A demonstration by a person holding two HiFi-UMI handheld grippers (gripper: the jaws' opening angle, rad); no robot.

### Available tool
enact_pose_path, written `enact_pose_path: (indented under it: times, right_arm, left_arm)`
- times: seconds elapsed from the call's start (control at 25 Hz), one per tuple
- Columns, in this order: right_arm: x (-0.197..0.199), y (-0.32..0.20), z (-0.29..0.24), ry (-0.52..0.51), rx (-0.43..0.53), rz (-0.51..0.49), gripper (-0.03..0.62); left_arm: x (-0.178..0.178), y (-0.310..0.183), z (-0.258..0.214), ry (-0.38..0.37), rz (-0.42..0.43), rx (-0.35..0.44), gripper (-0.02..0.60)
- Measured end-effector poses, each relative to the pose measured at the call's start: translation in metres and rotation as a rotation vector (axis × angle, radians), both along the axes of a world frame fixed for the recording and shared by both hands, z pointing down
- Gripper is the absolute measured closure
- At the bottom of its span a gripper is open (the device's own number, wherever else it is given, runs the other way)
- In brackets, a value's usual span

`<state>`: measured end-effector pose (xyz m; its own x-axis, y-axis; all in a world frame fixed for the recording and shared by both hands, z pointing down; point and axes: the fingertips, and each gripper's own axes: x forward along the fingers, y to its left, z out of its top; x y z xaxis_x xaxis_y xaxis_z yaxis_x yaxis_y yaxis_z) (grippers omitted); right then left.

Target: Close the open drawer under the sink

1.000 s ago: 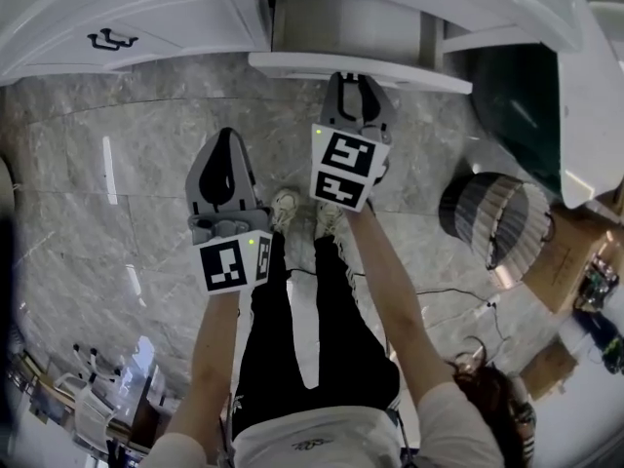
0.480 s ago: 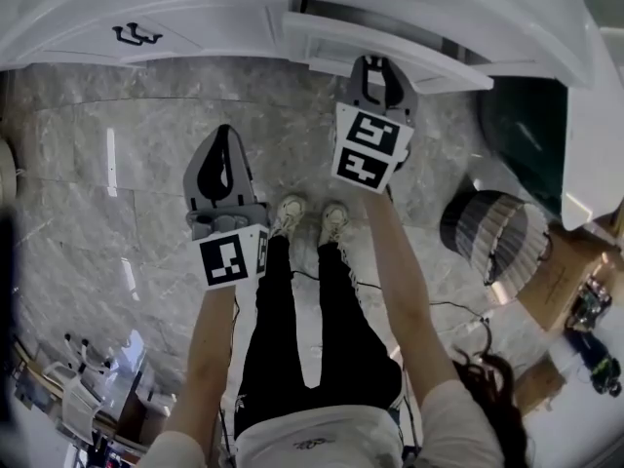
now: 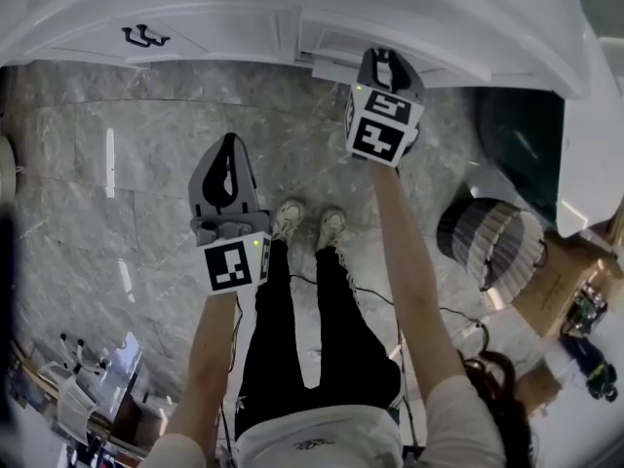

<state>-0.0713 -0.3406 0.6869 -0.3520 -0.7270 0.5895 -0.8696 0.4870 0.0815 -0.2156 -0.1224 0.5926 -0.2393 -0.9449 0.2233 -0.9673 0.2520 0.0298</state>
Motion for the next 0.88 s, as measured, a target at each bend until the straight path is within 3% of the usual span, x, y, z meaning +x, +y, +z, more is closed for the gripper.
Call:
enact_pose_path:
  times: [0.52,0.88]
  right_arm:
    - [-0.001,-0.004,0.003,0.001,0.011,0.009,0.454]
    - [-0.002,-0.002,0.003,0.019,0.030,-0.038,0.450]
  left_arm:
    - [0.003,-0.012,-0.008,0.003,0.008,0.025,0.561]
    - [0.007,-0.001,-0.008,0.002,0.023,0.010,0.561]
